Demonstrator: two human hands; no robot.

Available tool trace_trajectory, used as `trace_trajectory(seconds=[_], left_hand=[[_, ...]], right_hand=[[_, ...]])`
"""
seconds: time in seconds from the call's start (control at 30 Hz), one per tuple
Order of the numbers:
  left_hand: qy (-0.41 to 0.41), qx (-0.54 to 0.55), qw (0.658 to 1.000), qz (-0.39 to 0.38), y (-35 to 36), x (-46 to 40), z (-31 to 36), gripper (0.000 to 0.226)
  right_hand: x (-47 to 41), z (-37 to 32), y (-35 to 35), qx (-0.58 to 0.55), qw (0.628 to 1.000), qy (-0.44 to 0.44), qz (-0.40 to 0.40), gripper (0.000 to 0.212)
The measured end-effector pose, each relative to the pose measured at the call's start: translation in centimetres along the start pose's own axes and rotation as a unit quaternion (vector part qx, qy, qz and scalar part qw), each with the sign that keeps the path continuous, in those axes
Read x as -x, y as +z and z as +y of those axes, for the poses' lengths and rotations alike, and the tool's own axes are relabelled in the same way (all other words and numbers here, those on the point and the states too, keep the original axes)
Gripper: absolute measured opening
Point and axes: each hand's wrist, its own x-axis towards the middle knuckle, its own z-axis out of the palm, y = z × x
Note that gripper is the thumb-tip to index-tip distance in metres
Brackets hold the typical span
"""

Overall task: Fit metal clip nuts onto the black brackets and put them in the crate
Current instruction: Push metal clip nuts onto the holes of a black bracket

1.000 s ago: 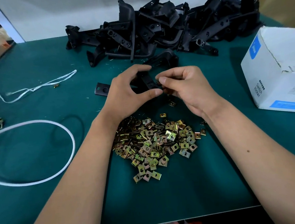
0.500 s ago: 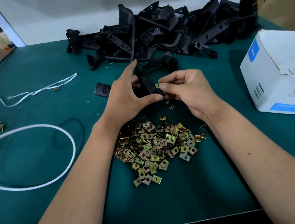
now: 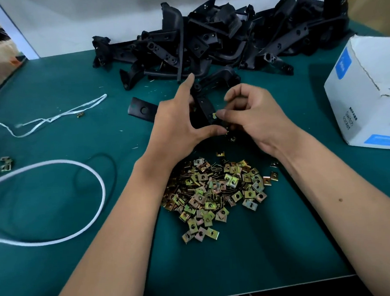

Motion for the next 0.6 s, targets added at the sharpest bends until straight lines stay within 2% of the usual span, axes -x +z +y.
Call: trace_trajectory(seconds=[0.17, 0.37, 0.43, 0.5, 0.53, 0.6], left_hand=[[0.030, -0.073, 0.997, -0.009, 0.3, -0.2, 0.8, 0.130], [0.016, -0.007, 0.999, -0.032, 0.1, -0.4, -0.3, 0.128], [-0.007, 0.034, 0.999, -0.025, -0.2, -0.4, -1.1, 0.128], [-0.025, 0.045, 0.999, -0.013, -0.6, -0.3, -1.7, 0.131], [-0.030, 0.044, 0.999, -0.008, -0.8, -0.2, -1.9, 0.132], [-0.029, 0.045, 0.999, -0.002, -0.9, -0.1, -2.1, 0.134]], right_hand=[[-0.1, -0.3, -0.4, 0.034, 0.998, -0.021, -0.043, 0.033], [-0.4, -0.4, -1.2, 0.079, 0.994, -0.041, -0.059, 0.028], [-0.9, -0.4, -2.1, 0.158, 0.986, -0.053, -0.015, 0.018], [-1.3, -0.4, -3.4, 0.325, 0.942, -0.075, 0.041, 0.011], [-1.2, -0.3, -3.8, 0.391, 0.916, -0.075, 0.043, 0.009], [-1.0, -0.4, -4.0, 0.443, 0.895, -0.058, 0.005, 0.010]])
